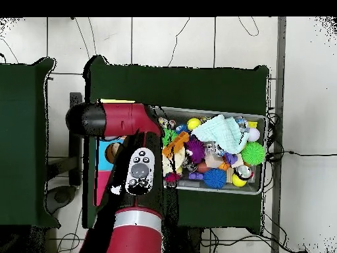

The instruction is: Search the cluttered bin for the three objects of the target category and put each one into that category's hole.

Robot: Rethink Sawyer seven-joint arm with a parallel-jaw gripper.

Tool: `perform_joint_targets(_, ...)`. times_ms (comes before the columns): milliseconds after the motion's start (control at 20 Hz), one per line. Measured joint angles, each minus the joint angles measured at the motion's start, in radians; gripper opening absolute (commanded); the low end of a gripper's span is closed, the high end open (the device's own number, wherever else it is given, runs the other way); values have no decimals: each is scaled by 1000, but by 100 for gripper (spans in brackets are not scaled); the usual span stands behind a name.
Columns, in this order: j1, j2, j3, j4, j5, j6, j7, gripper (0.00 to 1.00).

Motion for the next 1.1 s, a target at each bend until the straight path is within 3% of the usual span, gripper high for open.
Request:
perform_joint_targets(350, -108, 4, 133, 35, 23, -90, 0, 0)
perform_joint_targets(650, -257, 32, 323, 102, 20, -200, 0, 0)
perform_joint_targets(1100, -268, 26, 351, 113, 0, -203, 0, 0)
